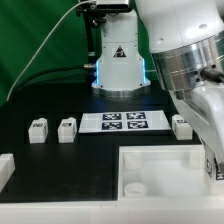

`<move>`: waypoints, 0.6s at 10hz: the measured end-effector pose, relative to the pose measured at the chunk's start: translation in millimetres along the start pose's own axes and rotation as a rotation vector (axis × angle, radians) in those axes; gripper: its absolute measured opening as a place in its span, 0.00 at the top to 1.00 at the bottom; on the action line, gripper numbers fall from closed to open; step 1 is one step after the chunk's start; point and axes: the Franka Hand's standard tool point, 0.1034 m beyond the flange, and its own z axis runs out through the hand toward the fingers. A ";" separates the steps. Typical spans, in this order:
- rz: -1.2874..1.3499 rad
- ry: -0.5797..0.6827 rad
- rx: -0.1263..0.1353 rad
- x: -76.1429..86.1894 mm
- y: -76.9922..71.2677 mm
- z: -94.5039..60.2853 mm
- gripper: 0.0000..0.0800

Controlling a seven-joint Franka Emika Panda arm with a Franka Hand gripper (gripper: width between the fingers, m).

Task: Assemble one leg

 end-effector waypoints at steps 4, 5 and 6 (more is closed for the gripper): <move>-0.107 0.001 -0.005 0.0 0.7 0.7 0.22; -0.351 0.016 -0.040 -1.5 3.0 0.2 0.20; -0.532 0.032 -0.061 -3.3 2.4 -0.9 0.20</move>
Offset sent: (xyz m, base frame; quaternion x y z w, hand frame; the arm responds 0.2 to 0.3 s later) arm 0.0000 0.0000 0.0000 0.0000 0.0000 0.0000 1.0000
